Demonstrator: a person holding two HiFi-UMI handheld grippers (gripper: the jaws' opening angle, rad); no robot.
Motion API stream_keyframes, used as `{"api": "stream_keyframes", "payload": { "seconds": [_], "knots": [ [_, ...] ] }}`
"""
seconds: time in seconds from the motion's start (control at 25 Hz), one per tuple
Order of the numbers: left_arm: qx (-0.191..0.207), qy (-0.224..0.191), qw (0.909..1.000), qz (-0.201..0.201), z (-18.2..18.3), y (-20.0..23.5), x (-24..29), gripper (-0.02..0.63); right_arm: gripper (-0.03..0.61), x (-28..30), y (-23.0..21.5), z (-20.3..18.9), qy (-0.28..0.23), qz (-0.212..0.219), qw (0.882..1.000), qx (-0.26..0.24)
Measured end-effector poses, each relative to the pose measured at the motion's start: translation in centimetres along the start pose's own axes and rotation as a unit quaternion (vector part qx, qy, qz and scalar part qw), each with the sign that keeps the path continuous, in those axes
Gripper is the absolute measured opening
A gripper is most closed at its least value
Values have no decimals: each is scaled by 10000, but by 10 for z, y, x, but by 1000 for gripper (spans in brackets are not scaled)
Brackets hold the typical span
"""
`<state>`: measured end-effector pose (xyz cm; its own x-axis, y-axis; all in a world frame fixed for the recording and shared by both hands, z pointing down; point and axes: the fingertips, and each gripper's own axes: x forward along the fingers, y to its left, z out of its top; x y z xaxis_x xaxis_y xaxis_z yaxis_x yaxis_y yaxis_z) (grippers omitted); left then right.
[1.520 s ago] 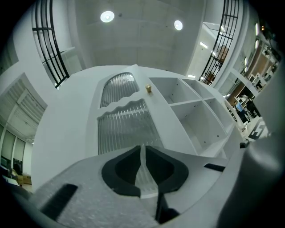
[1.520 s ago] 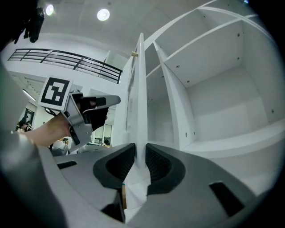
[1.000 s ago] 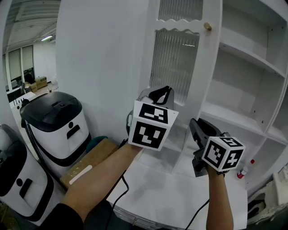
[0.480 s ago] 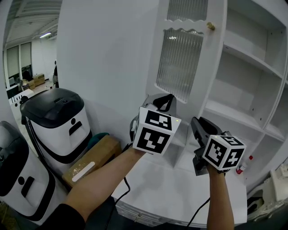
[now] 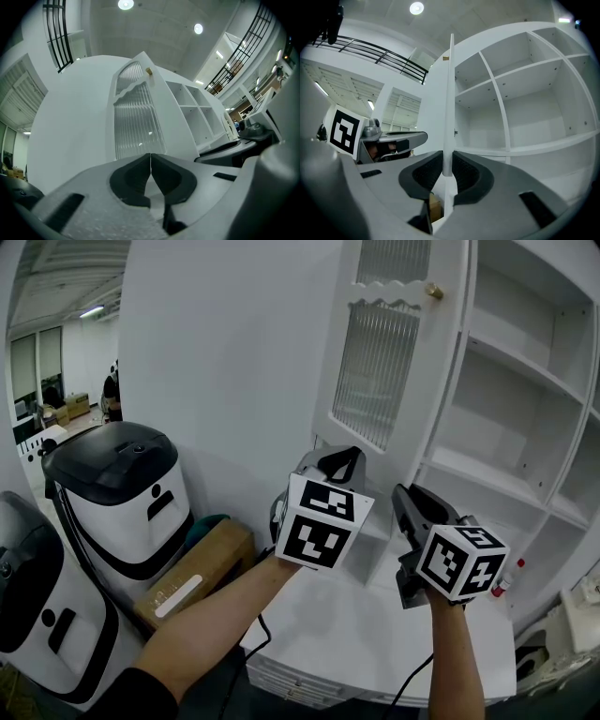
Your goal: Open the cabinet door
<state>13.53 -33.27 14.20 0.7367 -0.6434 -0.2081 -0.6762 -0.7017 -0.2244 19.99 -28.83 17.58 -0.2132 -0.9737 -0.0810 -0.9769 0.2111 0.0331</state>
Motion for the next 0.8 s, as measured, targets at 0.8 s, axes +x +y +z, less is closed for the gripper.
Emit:
{"api": "stream_keyframes", "payload": {
  "seconds": [0.8],
  "knots": [
    [-87, 77, 9997, 223, -19, 26, -47, 15, 72, 8, 84, 2, -41, 468, 9985, -263]
  ]
}}
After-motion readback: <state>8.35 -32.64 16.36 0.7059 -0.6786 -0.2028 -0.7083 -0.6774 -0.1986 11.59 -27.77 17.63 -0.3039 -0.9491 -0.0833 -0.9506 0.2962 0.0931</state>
